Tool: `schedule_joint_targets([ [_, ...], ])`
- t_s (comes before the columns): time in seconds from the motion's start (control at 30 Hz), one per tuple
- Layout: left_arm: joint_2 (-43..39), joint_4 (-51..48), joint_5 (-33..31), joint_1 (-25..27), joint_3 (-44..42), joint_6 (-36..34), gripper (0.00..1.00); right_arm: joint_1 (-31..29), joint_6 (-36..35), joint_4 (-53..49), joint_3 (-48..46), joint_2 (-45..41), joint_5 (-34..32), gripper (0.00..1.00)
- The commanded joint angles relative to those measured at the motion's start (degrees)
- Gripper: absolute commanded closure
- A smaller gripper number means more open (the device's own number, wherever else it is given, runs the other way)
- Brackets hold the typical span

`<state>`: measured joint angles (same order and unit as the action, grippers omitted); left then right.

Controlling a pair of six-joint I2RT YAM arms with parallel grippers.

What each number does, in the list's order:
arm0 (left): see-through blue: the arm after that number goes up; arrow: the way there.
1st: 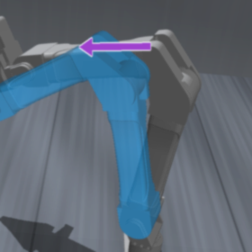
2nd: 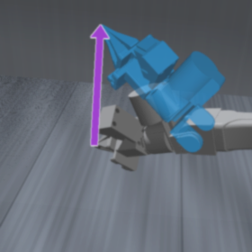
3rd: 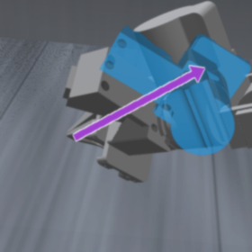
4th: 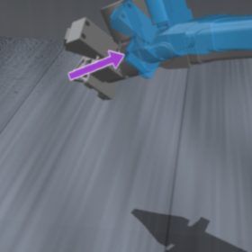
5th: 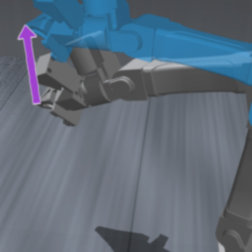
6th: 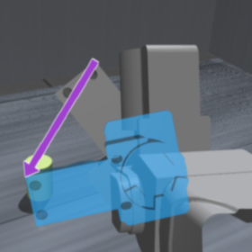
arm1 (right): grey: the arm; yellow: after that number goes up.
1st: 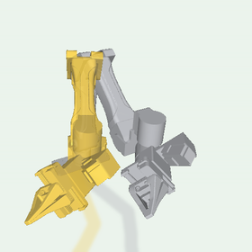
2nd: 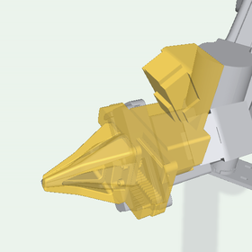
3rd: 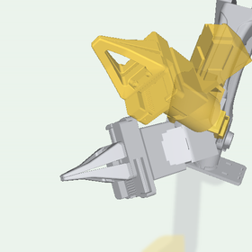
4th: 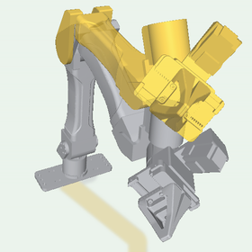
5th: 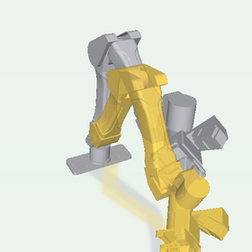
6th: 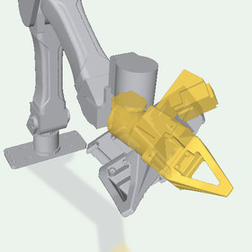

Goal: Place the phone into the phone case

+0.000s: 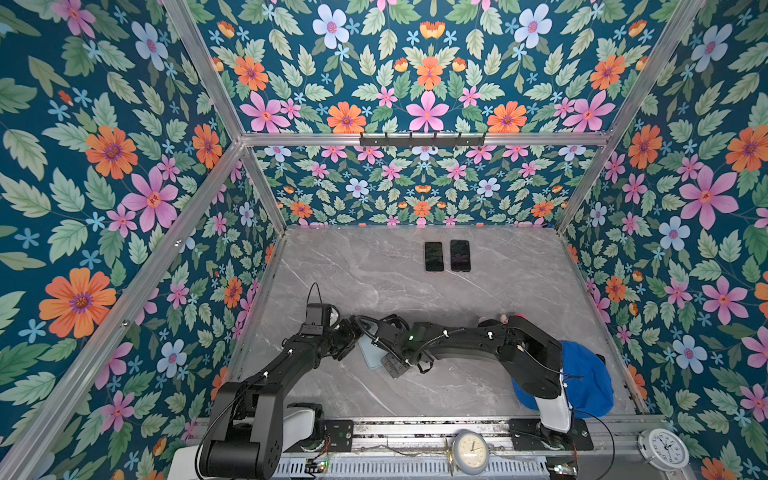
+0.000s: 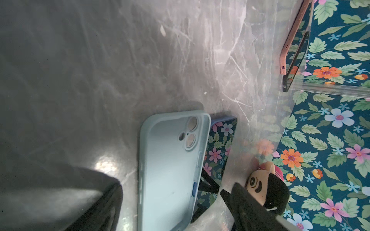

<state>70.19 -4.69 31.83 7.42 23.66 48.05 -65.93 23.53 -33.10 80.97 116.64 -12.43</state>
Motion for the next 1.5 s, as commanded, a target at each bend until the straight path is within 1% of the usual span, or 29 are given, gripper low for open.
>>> schedule_joint_targets([
  [0.0, 1.25, -3.89, -1.81, 0.14, -0.78, 0.67, 0.13, 1.09, 0.64, -1.63, 0.55, 0.66, -1.05, 0.06],
  [0.13, 2.01, -3.18, -1.64, 0.49, -0.52, 0.74, 0.13, 2.51, 1.17, -1.26, 1.01, 1.07, -0.16, 0.08],
  [0.27, 2.32, -3.45, -1.39, 0.66, 0.55, 0.27, 0.13, 3.43, 1.55, -1.29, 1.78, 1.89, 0.76, 0.16],
  [0.53, 2.29, -5.64, -1.8, 0.84, 3.37, -1.56, 0.13, 5.44, 2.09, -0.37, 2.92, 3.63, 4.74, 0.25],
  [0.73, 4.93, -9.74, -0.99, 1.01, 10.32, -5.86, 0.13, 6.64, 2.48, -0.36, 3.6, 4.61, 6.49, 0.27],
  [0.9, 7.75, -11.41, -0.79, 1.1, 15.35, -7.89, 0.13, 7.13, 2.62, -0.59, 4.07, 4.61, 6.41, 0.28],
  [1.07, 10.13, -12.1, -0.59, 1.1, 18.6, -8.9, 0.13, 8.01, 1.92, -1.06, 5.71, 4.97, 5.83, 0.14],
  [1.17, 10.75, -11.55, -0.45, 1.08, 19.06, -8.61, 0.13, 8.66, 1.57, -1.57, 7.21, 6.25, 6.1, 0.13],
  [1.23, 11.15, -11.13, -0.27, 1.05, 19.06, -8.43, 0.13, 9.02, 1.56, -1.76, 7.84, 7.2, 6.5, 0.14],
  [1.37, 11.99, -10.47, 0.07, 1.19, 19.31, -8.35, 0.13, 9.69, 1.97, -2.2, 8.16, 8.28, 8.57, 0.21],
  [1.47, 13.22, -10.45, 0.72, 1.28, 20.35, -8.5, 0.15, 10.18, 1.98, -2.14, 7.49, 7.86, 8.91, 0.26],
])
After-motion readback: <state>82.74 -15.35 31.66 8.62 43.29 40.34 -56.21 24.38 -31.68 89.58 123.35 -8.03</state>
